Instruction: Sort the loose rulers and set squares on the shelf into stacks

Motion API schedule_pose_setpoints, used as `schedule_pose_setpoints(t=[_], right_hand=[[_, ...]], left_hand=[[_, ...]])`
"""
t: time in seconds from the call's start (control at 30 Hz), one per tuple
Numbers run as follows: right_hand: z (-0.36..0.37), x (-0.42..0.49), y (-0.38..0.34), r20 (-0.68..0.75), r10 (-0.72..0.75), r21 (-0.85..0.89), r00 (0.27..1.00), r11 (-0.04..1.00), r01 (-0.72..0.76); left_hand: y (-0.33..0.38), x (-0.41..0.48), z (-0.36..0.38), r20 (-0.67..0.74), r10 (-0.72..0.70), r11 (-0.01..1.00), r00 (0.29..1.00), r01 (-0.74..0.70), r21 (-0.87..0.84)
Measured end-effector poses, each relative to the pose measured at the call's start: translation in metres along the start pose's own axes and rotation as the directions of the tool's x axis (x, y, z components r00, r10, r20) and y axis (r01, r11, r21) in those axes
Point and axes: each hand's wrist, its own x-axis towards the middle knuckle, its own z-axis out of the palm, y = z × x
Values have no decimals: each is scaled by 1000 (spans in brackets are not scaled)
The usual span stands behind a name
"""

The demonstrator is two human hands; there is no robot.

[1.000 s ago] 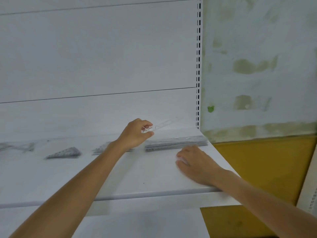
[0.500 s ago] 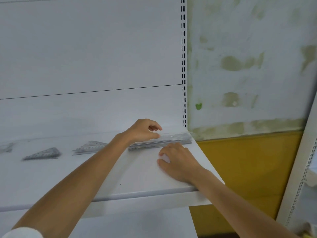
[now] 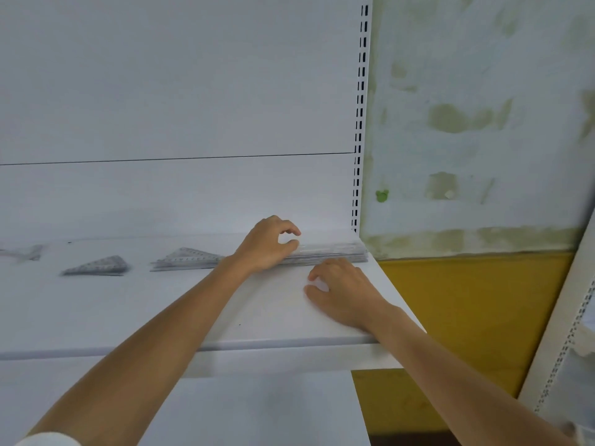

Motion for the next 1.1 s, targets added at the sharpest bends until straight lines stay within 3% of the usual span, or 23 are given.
schedule_pose_setpoints(t=[0.13, 0.23, 0.37, 0.57, 0.83, 1.1], right_hand=[[-5, -10, -6, -268, -102, 33, 958, 993, 115], [-4, -6, -24, -334, -136, -26, 933, 991, 135], [19, 25, -89, -337, -197, 42, 921, 974, 223], [78, 74, -223, -233, -323, 94, 917, 931, 352], [147, 120, -383, -166, -380, 157, 910, 901, 405], [199, 141, -484, -107, -446, 217, 889, 862, 458]], left_hand=[[-20, -33, -25, -5, -16, 998, 1000, 16, 55], [-50, -64, -53, -22, -91, 991, 996, 93, 100], [-94, -117, -106, -18, -180, 975, 984, 180, 126], [-161, -209, -210, -101, -288, 932, 952, 303, 199], [-236, -341, -331, -295, -377, 867, 878, 446, 220], [-282, -406, -394, -367, -443, 832, 818, 528, 172]])
